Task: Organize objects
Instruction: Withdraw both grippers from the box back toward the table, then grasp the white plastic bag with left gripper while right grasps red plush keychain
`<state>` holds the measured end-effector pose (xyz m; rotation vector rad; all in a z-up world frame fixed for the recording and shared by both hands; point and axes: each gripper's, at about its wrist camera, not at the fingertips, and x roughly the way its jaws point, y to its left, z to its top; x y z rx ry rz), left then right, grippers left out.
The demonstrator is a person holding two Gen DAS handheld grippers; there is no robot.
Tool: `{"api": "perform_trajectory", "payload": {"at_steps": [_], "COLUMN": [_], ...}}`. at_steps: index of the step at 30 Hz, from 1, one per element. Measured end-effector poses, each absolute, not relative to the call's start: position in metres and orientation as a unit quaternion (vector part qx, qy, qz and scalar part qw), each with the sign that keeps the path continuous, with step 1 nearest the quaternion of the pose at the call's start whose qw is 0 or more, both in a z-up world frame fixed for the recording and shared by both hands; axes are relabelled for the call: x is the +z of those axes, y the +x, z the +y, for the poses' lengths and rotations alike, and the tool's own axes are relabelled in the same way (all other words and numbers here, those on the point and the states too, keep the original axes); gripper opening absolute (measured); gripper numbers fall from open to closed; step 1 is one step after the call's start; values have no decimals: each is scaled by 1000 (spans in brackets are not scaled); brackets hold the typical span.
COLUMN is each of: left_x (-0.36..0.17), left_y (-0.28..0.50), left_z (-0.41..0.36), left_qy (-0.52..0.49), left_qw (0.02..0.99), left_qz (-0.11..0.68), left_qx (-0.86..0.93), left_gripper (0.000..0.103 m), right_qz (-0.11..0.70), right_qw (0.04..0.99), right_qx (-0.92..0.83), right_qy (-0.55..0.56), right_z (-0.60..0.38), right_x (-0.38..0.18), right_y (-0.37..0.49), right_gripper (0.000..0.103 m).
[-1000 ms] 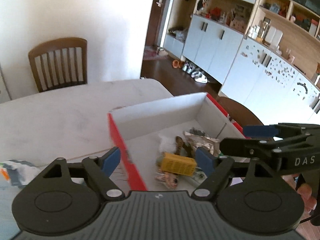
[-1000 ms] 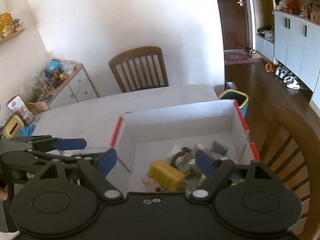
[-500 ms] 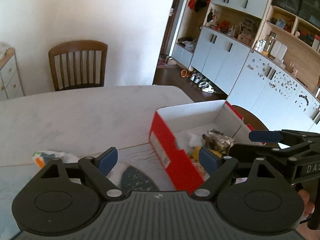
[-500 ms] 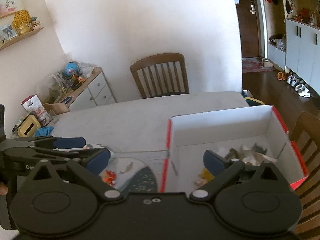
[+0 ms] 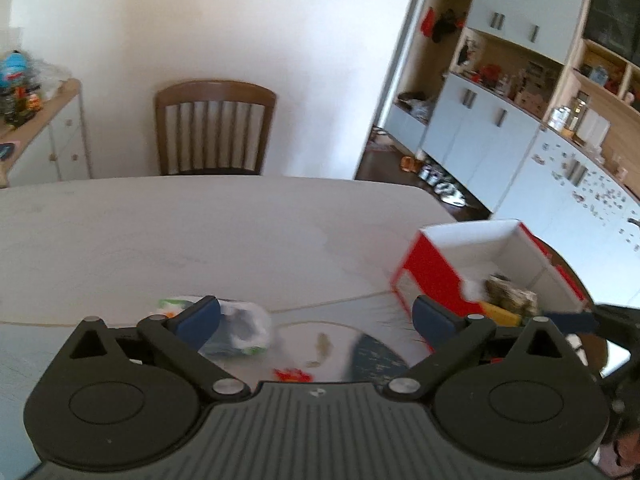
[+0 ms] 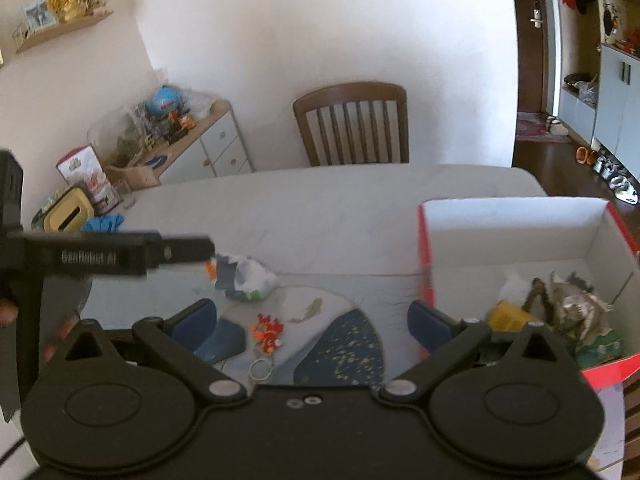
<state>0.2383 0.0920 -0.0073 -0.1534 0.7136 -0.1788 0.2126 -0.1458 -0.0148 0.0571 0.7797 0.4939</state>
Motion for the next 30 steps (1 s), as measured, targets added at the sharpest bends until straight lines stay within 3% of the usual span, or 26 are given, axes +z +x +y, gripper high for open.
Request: {"api": "perform_trajectory", "payload": {"at_steps": [10, 22, 30], "left_x": [-37, -102, -104], "left_y": [262, 292, 294], "left_z": [137, 134, 135], "left_qy": [-55, -26, 10], "left_qw": [930, 918, 922], "left_qz": [359, 389, 372], "left_qx": [-55, -69, -107], "left_gripper": [103, 103, 103], "right_qz": [396, 440, 463], "right_qw": [884, 859, 843], "right_qx": [249, 258, 268], "right_qy": [-19, -47, -52], "right_z": [-94, -52, -38], "right_x": [-44, -99, -122], "right_y": [217, 236, 249], "right_gripper": [102, 98, 95]}}
